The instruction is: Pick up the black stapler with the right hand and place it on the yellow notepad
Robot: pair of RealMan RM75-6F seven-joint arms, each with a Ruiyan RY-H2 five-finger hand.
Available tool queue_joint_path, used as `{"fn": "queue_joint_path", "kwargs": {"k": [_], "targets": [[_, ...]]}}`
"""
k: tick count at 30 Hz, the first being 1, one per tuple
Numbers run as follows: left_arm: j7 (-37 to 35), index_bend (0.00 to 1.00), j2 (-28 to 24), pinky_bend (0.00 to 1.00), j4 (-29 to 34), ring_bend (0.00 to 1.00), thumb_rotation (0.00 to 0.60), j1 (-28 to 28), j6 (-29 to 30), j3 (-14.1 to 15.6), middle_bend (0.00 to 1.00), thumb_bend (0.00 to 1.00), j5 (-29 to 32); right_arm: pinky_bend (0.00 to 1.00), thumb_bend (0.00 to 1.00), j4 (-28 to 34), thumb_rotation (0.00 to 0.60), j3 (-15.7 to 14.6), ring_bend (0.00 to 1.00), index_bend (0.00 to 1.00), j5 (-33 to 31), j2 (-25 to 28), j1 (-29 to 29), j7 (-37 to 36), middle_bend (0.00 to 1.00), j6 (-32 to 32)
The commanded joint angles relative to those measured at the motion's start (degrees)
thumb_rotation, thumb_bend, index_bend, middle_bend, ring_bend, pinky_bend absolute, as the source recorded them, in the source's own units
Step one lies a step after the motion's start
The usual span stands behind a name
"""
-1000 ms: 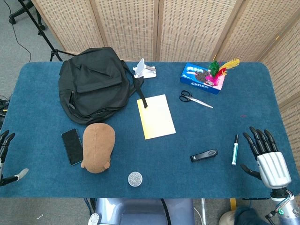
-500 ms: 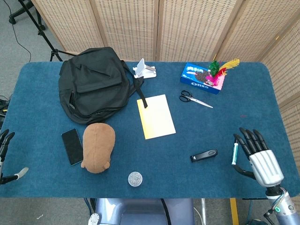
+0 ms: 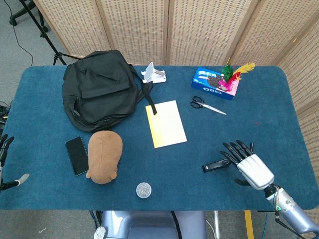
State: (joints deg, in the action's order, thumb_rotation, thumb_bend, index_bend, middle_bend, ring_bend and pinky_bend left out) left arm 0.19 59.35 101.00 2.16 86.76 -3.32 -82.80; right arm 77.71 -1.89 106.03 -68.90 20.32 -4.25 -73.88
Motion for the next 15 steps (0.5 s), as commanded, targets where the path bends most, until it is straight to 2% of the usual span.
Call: {"fn": "queue_joint_path", "kwargs": {"k": [1,5,10,13,15], "targets": [[0.48,0.0,0.26,0.0,-0.08,0.0,0.6,0.36,-0.71,-0.1,0.0,0.0,0.49,0.0,0.0,-3.02,0.6,-0.71,0.0,0.13,-0.8,-2.75,2.21,0.44,0.03,3.42],[1.15,0.0,0.54,0.0,-0.12,0.0,0.6,0.73,-1.33,-0.24,0.0,0.0,0.97,0.04,0.0,-5.61,0.6,-0.84,0.0,0.15,-1.31,-5.08,3.53,0.71,0.05,5.4],[1.78,0.0,0.81,0.0,-0.13,0.0,0.6,0.95,-1.65,-0.33,0.0,0.0,1.33,0.13,0.0,-7.45,0.6,-0.74,0.04,0.17,-1.61,-7.05,4.5,1.32,0.12,5.95],[2.06,0.0,0.96,0.0,-0.17,0.0,0.6,1.03,-1.89,-0.38,0.0,0.0,1.74,0.19,0.04,-7.85,0.6,-0.8,0.1,0.21,-1.92,-7.96,5.21,1.13,0.17,6.45],[2.2,0.0,0.98,0.0,-0.1,0.0,0.6,0.93,-1.64,-0.33,0.0,0.0,1.61,0.25,0.12,-8.5,0.6,-0.49,0.19,0.27,-1.81,-9.46,5.91,1.4,0.25,6.23]]}}
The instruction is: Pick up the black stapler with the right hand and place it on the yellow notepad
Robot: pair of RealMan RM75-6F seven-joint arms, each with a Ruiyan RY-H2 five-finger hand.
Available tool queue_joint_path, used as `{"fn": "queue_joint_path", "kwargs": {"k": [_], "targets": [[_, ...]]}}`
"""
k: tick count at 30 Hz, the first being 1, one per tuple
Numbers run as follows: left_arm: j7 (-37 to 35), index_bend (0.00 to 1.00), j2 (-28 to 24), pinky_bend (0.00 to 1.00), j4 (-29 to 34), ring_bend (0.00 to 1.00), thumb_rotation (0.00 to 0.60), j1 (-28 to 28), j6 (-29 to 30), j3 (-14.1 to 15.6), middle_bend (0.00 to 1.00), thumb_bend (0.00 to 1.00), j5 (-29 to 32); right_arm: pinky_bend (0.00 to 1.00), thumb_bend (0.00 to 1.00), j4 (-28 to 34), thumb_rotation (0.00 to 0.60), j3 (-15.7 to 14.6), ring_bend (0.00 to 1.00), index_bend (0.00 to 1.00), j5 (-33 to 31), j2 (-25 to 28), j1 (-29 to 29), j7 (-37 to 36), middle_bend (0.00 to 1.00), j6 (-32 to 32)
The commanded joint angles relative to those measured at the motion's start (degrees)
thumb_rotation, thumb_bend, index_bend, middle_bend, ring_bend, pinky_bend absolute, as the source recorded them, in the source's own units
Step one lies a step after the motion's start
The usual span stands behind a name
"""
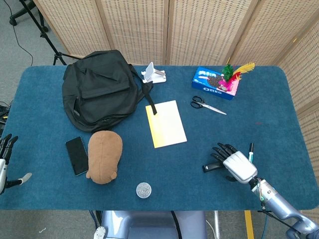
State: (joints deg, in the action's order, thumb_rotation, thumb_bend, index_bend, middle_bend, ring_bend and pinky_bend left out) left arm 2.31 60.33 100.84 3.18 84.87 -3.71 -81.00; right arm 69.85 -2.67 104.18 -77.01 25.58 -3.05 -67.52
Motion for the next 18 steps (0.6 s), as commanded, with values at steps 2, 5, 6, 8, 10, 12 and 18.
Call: {"fn": "queue_joint_path", "kwargs": {"k": [2,5,6,8,10,12,18], "targets": [[0.13,0.0,0.02,0.0,0.15,0.0,0.6,-0.21,0.47,0.18,0.0,0.0,-0.44,0.29,0.21,-1.79,0.6,0.3,0.25,0.31,-0.18,-2.64,0.99,0.23,0.3,-0.15],[0.14,0.0,0.01,0.0,0.22,0.0,0.6,-0.3,0.69,0.28,0.0,0.0,-0.69,0.31,0.31,-2.58,0.6,0.19,0.29,0.37,-0.61,-3.71,1.58,0.52,0.34,0.43],[0.14,0.0,0.0,0.0,0.24,0.0,0.6,-0.32,0.72,0.29,0.0,0.0,-0.74,0.32,0.35,-2.69,0.6,0.18,0.31,0.4,-0.72,-3.94,1.72,0.6,0.36,0.45],[0.11,0.0,-0.01,0.0,0.27,0.0,0.6,-0.35,0.8,0.3,0.0,0.0,-0.78,0.35,0.41,-3.12,0.6,0.23,0.37,0.47,-0.77,-4.51,1.93,0.65,0.42,0.04],[0.04,0.0,-0.03,0.0,0.29,0.0,0.6,-0.37,0.84,0.27,0.0,0.0,-0.72,0.37,0.46,-3.92,0.6,0.43,0.43,0.53,-0.8,-5.33,1.97,0.52,0.49,-0.97],[-0.01,0.0,-0.06,0.0,0.28,0.0,0.6,-0.36,0.76,0.22,0.0,0.0,-0.53,0.38,0.51,-5.1,0.6,0.71,0.47,0.58,-0.72,-6.29,1.9,-0.11,0.53,-2.58],[-0.26,0.0,-0.22,0.0,0.37,0.0,0.6,-0.15,0.17,-0.04,0.0,0.0,0.33,0.38,0.59,-6.01,0.6,1.15,0.49,0.6,0.18,-6.32,2.6,-2.34,0.55,-6.4]]}}
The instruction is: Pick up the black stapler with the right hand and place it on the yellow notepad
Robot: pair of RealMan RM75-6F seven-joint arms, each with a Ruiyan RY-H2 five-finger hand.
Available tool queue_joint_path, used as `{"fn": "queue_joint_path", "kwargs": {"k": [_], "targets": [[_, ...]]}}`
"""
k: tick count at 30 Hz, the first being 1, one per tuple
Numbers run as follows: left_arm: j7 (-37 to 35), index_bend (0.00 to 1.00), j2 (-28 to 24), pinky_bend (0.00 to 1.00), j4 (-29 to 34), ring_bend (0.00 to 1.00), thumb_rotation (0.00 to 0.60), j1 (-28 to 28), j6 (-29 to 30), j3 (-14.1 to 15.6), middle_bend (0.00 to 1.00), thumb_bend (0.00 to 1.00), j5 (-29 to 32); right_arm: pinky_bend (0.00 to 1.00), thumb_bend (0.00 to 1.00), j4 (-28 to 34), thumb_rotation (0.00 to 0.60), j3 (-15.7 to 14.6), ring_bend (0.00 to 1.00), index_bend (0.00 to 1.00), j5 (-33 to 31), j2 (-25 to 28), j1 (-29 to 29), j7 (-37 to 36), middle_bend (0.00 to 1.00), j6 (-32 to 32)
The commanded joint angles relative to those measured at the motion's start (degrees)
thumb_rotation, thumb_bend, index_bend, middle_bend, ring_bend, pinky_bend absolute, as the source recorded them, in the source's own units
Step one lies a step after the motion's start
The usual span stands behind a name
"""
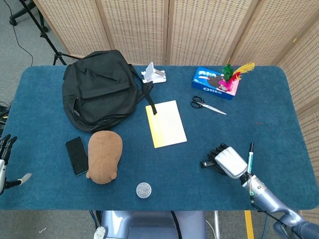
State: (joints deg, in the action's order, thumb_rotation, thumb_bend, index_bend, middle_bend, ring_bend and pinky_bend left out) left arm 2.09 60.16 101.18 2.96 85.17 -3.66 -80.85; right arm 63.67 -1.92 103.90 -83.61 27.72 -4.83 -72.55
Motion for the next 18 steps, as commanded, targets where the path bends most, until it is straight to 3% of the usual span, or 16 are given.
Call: {"fn": "queue_joint_path", "kwargs": {"k": [1,6,11,18], "targets": [[0.01,0.0,-0.05,0.0,0.0,0.0,0.6,0.14,-0.3,-0.16,0.0,0.0,0.43,0.38,0.6,0.79,0.6,1.02,0.49,0.6,0.66,0.76,0.89,-0.5,0.55,-2.28],[0.49,0.0,0.11,0.0,0.02,0.0,0.6,0.57,-0.86,-0.48,0.0,0.0,1.02,0.38,0.62,4.79,0.6,4.22,0.49,0.6,0.17,3.02,4.2,0.79,0.56,-2.32],[-2.44,0.0,1.02,0.0,-2.49,0.0,0.6,1.43,-0.76,-0.51,0.0,0.0,-1.77,0.38,0.65,7.88,0.6,8.97,0.49,0.6,-2.51,3.56,11.02,2.41,0.56,4.33],[-2.68,0.0,2.04,0.0,-3.92,0.0,0.6,2.32,-1.66,-1.24,0.0,0.0,-0.75,0.38,0.67,5.4,0.6,13.7,0.49,0.6,-5.81,-0.47,20.57,4.52,0.56,13.54]]}}
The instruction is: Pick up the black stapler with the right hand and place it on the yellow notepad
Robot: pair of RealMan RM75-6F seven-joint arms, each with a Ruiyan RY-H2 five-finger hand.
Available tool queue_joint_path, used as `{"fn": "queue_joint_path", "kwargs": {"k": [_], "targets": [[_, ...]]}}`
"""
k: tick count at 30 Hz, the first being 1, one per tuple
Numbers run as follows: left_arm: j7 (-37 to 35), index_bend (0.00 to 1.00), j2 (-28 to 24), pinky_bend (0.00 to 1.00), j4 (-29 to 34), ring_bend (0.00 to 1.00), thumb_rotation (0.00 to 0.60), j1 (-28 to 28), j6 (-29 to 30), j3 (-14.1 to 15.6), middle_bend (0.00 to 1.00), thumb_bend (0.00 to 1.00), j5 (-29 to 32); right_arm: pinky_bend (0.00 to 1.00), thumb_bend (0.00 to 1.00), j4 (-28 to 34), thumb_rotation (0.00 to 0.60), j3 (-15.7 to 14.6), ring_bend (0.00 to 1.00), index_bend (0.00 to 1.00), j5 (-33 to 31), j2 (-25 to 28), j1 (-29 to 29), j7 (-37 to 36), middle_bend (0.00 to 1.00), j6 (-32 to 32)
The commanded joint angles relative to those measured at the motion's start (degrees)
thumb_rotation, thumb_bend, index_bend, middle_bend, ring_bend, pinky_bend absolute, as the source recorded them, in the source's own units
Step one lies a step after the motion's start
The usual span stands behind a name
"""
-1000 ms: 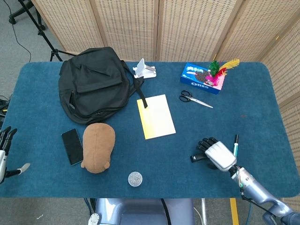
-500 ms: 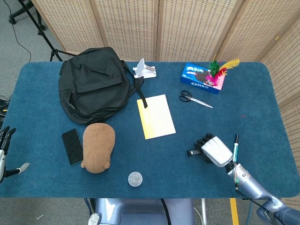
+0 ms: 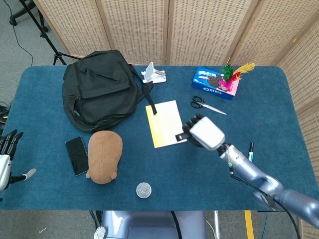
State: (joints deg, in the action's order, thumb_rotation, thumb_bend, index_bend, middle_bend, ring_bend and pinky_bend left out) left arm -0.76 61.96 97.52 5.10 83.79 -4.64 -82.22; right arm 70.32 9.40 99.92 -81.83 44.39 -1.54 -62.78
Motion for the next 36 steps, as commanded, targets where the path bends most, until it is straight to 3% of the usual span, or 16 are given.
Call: {"fn": "queue_joint_path", "kwargs": {"k": [1,9,18,29,33,34,36], "targets": [[0.26,0.0,0.32,0.0,-0.33,0.0,0.6,0.2,-0.41,-0.37,0.0,0.0,1.05,0.38,0.67,-1.91,0.6,2.78,0.49,0.6,-2.25,-3.15,5.14,1.41,0.56,4.95],[1.19,0.0,0.89,0.0,-0.81,0.0,0.6,0.73,-1.61,-1.01,0.0,0.0,3.5,0.38,0.67,-12.51,0.6,5.08,0.49,0.6,-6.66,-13.4,14.61,2.83,0.56,13.59],[1.59,0.0,0.96,0.0,-1.14,0.0,0.6,0.94,-2.32,-1.28,0.0,0.0,5.01,0.38,0.72,-22.98,0.6,6.09,0.49,0.6,-11.11,-21.46,19.76,4.37,0.56,17.63],[0.99,0.0,0.86,0.0,-1.68,0.0,0.6,0.96,-2.82,-1.58,0.0,0.0,6.34,0.38,0.72,-35.66,0.6,3.29,0.49,0.6,-13.0,-29.35,21.21,2.4,0.55,18.84],[0.98,0.0,0.9,0.0,-1.87,0.0,0.6,1.06,-3.12,-1.65,0.0,0.0,6.74,0.38,0.7,-37.66,0.6,2.19,0.47,0.55,-13.06,-30.01,21.58,0.74,0.45,19.84],[1.04,0.0,0.92,0.0,-1.91,0.0,0.6,1.08,-3.16,-1.66,0.0,0.0,6.81,0.38,0.69,-37.78,0.6,1.82,0.44,0.5,-13.13,-29.85,21.69,0.75,0.4,20.78],[1.08,0.0,0.92,0.0,-1.9,0.0,0.6,1.1,-3.21,-1.66,0.0,0.0,6.89,0.35,0.66,-36.96,0.6,1.25,0.31,0.3,-13.61,-28.95,22.02,1.08,0.21,23.57]]}}
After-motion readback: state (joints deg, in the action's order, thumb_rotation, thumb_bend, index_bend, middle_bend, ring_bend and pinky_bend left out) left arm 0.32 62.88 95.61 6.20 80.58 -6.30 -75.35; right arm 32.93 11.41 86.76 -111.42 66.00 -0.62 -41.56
